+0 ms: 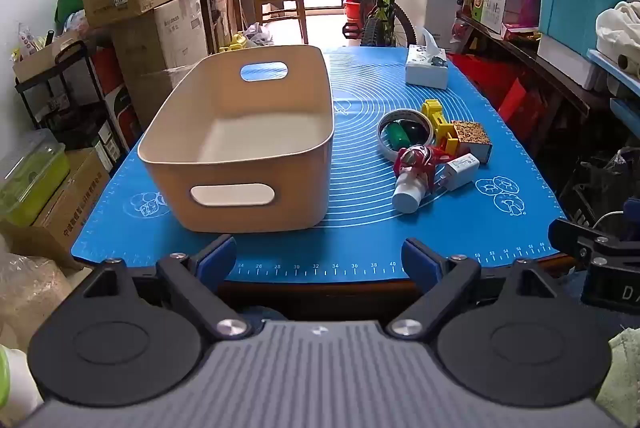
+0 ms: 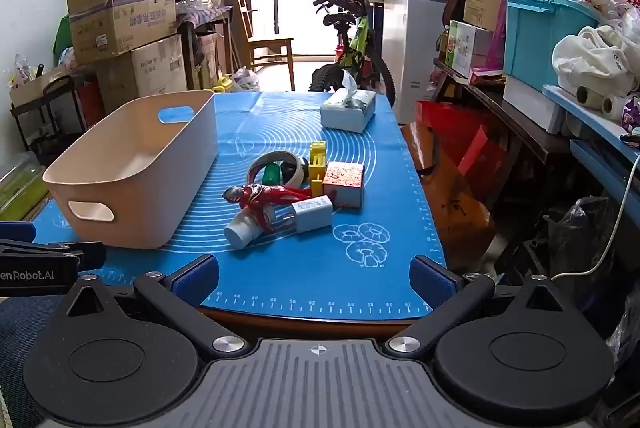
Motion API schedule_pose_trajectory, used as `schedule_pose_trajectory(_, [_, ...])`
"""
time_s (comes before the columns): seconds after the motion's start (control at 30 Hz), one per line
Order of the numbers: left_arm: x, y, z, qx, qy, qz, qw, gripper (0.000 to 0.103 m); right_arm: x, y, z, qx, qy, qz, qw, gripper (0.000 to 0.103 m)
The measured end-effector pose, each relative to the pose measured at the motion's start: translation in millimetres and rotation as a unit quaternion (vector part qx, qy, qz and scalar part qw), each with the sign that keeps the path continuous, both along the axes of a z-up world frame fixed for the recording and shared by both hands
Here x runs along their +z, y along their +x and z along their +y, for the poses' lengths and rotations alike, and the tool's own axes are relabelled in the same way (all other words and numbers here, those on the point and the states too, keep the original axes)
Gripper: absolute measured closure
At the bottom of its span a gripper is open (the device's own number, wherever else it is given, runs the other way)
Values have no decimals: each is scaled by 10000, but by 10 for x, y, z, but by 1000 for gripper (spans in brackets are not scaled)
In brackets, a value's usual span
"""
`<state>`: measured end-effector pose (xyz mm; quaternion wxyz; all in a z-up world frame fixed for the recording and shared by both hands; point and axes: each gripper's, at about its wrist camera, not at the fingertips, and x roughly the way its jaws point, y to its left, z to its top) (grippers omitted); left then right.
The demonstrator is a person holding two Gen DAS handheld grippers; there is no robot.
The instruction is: Organize rigid objects
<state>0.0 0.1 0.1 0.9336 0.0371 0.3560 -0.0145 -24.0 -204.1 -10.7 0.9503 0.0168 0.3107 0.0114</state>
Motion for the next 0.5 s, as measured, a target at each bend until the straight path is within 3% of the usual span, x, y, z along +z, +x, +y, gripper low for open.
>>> schedule_pose_trajectory(0.5, [23,11,-20,-9,22,-13,10000,13,-51,-2,-21,8,44,-100,9999,2])
